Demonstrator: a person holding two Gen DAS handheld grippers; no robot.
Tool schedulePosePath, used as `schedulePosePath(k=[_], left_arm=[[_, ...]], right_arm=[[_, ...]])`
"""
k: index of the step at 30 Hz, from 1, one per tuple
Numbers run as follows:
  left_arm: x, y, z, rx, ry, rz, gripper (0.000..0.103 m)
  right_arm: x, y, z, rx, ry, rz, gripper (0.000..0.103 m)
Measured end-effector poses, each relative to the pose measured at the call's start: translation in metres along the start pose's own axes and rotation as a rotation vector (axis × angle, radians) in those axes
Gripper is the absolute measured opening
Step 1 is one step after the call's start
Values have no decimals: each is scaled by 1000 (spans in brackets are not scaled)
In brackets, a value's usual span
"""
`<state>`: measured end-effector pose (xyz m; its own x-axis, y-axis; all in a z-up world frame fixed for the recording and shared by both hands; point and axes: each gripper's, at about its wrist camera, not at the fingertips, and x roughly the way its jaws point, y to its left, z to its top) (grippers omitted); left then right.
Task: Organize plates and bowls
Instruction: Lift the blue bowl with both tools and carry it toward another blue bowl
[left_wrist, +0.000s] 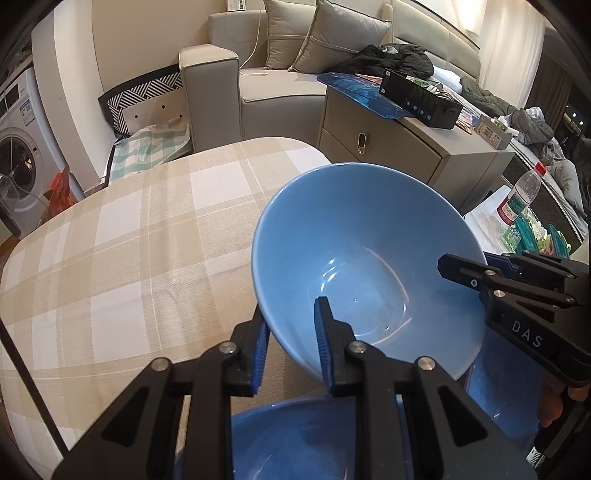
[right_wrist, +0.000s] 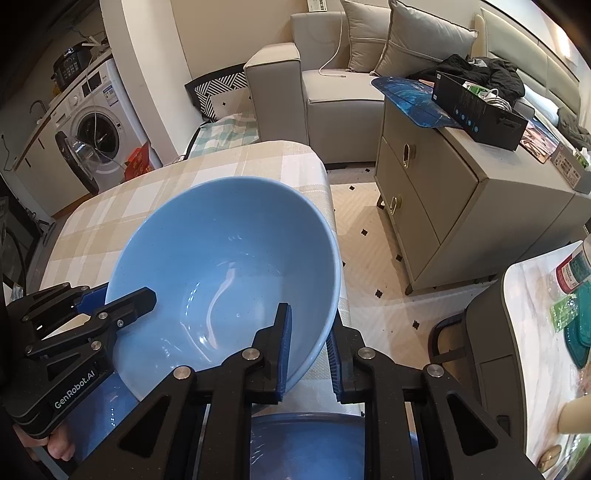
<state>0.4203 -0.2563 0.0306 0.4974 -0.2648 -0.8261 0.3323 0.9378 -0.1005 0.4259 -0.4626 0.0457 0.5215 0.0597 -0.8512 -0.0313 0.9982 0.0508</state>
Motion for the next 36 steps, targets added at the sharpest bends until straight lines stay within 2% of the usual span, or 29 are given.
schedulePosePath(k=[10,36], left_arm=[[-16,-1,4,1,-35,-2,22],[-86,7,5,-7,-144,-7,22]], right_arm=[[-14,4,3,-7,-33,-7,18],[-84,35,6,-30,-130,-14,18]])
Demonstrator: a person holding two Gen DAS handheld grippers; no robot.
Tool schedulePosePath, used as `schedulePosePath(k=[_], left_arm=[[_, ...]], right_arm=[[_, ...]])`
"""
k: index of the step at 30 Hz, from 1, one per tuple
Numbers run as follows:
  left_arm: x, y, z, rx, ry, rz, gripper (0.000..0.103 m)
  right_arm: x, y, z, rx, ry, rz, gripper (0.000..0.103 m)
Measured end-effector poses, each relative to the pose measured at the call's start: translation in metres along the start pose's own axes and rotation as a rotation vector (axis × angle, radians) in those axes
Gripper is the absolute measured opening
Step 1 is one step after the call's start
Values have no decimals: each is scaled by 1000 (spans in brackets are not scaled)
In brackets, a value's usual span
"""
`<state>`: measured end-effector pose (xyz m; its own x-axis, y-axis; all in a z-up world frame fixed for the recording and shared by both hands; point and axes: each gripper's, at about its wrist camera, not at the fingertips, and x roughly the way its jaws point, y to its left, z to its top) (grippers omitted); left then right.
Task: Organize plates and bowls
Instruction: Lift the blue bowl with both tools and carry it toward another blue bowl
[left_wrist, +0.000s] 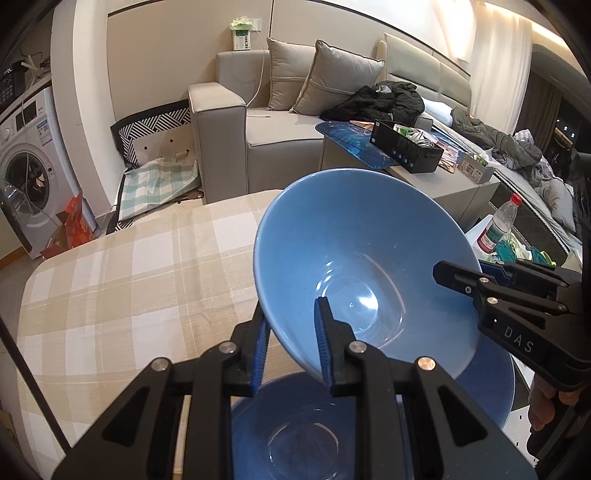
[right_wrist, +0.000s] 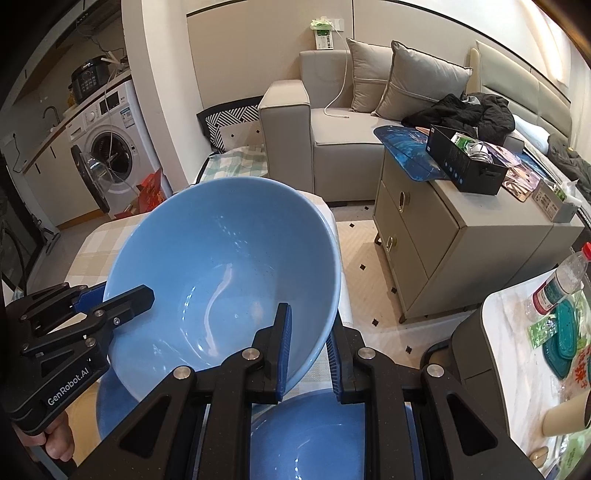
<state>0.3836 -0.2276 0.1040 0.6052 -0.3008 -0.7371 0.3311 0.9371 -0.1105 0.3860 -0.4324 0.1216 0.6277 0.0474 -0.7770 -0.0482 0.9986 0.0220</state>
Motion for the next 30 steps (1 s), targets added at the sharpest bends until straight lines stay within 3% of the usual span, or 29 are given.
schedulePosePath(k=[30], left_arm=[[-56,8,-29,3,-36,31,22]], right_arm=[[-44,35,-23,-40,-28,30,18]])
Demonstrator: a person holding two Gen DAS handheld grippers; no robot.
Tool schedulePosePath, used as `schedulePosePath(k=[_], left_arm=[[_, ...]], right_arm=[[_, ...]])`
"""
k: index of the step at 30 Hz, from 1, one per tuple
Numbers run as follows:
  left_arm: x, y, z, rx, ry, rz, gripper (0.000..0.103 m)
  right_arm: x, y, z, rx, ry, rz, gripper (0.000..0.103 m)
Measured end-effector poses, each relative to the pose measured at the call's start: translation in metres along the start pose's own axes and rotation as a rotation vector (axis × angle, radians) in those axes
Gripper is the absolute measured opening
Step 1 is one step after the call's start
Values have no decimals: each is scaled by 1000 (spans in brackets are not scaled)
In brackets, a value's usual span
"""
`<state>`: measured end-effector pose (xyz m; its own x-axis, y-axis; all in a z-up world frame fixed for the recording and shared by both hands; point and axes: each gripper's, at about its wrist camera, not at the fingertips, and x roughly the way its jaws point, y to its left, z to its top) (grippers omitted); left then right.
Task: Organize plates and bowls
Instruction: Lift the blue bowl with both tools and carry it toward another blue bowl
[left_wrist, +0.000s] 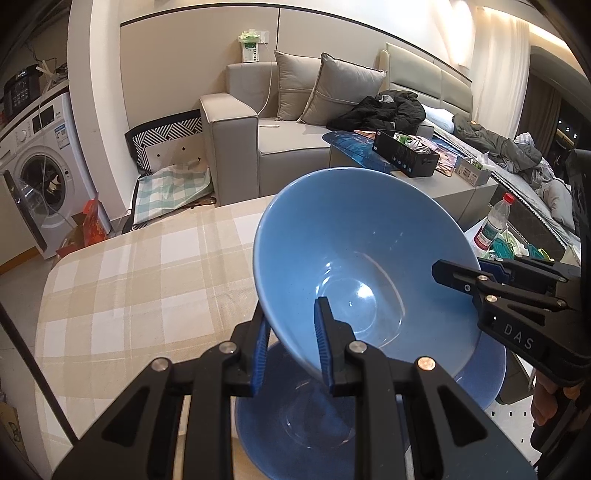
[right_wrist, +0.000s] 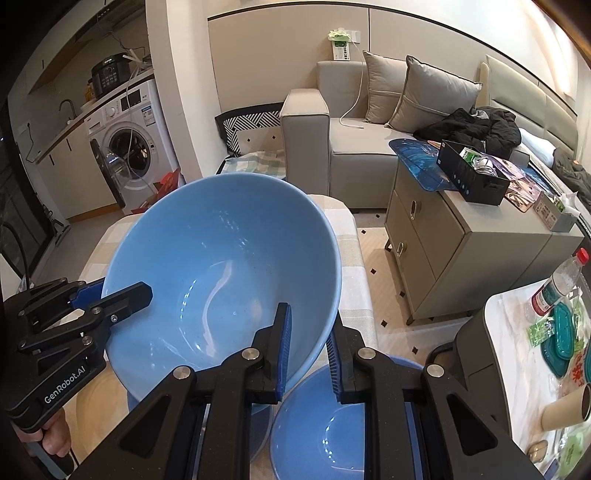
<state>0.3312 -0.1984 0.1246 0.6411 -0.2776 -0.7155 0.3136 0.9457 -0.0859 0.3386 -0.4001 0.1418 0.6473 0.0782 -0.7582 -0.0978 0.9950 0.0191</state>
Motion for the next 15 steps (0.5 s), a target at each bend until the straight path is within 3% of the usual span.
schedulePosePath(k=[15], left_arm=[[-13,12,-29,-5,16,20,22]], right_arm=[[3,25,-24,-30,37,19,18]])
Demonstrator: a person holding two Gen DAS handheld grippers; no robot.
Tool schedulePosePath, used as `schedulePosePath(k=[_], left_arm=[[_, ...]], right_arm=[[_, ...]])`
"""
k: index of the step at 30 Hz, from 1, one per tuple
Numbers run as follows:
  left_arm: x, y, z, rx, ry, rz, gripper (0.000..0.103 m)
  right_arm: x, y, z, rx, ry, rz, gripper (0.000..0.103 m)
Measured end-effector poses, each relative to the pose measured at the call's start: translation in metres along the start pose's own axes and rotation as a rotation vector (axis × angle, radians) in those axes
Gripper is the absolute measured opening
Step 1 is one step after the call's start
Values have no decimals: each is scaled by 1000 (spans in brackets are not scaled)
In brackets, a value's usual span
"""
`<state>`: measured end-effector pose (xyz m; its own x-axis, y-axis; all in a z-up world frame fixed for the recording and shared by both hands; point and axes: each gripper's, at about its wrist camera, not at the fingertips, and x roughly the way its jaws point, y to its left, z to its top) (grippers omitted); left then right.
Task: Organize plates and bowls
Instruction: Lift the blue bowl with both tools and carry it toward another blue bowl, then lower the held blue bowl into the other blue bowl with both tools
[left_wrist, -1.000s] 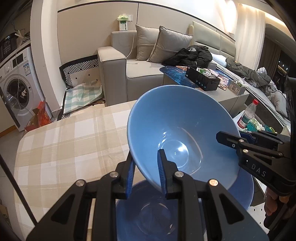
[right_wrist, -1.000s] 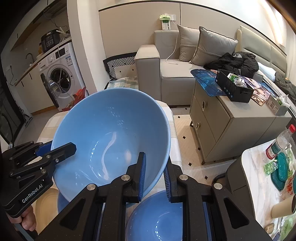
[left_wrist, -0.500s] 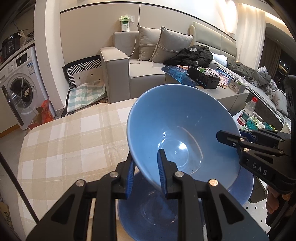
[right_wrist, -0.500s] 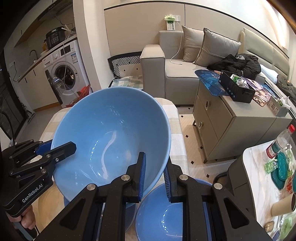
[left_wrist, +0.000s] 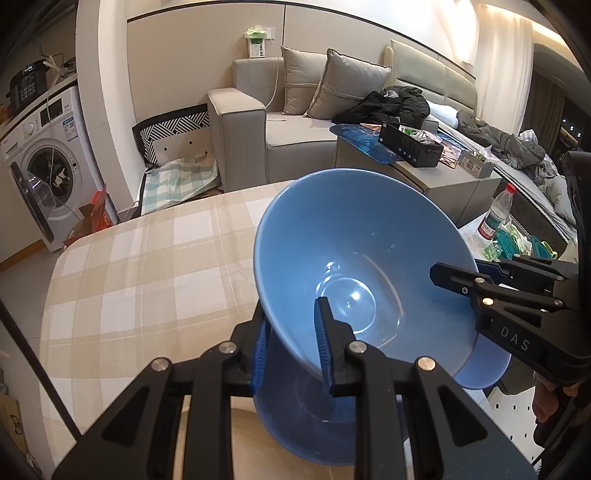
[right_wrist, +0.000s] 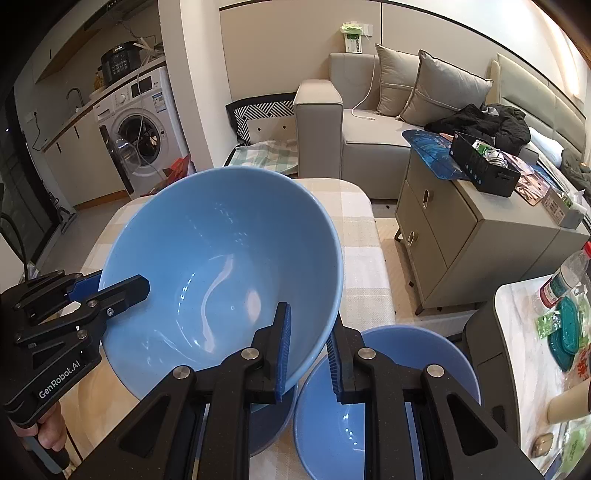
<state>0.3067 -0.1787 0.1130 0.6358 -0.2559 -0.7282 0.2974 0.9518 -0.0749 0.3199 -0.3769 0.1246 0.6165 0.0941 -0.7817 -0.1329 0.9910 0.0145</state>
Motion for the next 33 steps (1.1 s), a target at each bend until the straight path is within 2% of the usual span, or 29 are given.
schedulePosePath(k=[15,33], left_arm=[[-10,9,-29,-6,20,0,22],[-12,15,-48,-16,41,-6,22]], right_arm=[[-4,14,-22,-20,19,23,18],[-5,27,-42,-51,27,25,19]])
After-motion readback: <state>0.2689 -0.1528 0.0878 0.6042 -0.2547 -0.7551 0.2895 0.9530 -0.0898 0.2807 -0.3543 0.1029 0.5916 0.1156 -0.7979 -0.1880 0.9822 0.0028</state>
